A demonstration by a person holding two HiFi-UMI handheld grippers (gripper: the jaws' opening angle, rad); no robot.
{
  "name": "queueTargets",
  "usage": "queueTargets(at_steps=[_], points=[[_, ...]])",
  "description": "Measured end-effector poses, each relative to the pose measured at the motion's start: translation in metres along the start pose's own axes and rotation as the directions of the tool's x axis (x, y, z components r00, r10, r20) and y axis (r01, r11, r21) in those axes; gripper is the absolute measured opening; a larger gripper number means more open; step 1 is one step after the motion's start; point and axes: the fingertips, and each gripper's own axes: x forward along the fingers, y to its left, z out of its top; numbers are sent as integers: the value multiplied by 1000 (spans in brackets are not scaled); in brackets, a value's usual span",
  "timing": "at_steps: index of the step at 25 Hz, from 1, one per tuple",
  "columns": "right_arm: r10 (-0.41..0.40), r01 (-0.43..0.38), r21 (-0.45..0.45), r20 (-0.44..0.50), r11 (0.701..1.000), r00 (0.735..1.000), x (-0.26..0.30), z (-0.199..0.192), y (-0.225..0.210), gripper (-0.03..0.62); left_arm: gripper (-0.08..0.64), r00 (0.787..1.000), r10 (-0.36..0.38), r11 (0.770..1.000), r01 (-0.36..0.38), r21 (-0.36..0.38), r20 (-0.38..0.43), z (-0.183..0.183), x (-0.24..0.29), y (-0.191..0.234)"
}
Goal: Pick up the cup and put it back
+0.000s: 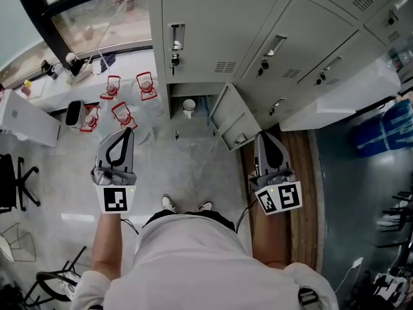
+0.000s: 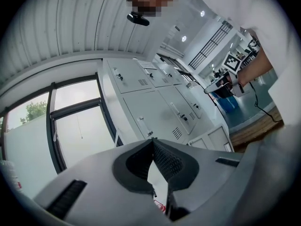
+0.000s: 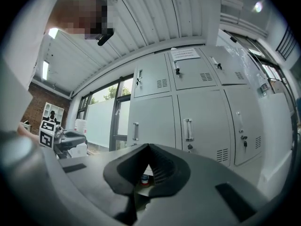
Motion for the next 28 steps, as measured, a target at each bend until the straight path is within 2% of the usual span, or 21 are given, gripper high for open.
queueTargets(at_steps=[5,14,28], points=[[-6,6,-44,-9,999,1000,-2,-1,6,17,20,1000,6,1000,-6,10,-9,-4,-6,3],[5,-5,-56,-12,998,1000,-3,4,17,17,20,999,35,999,-35,-8,-5,-8,-14,13],[-20,19,-54,-13,998,1000,-14,4,25,17,20,1000,13,1000,-13,-20,1,-11,-16,12]])
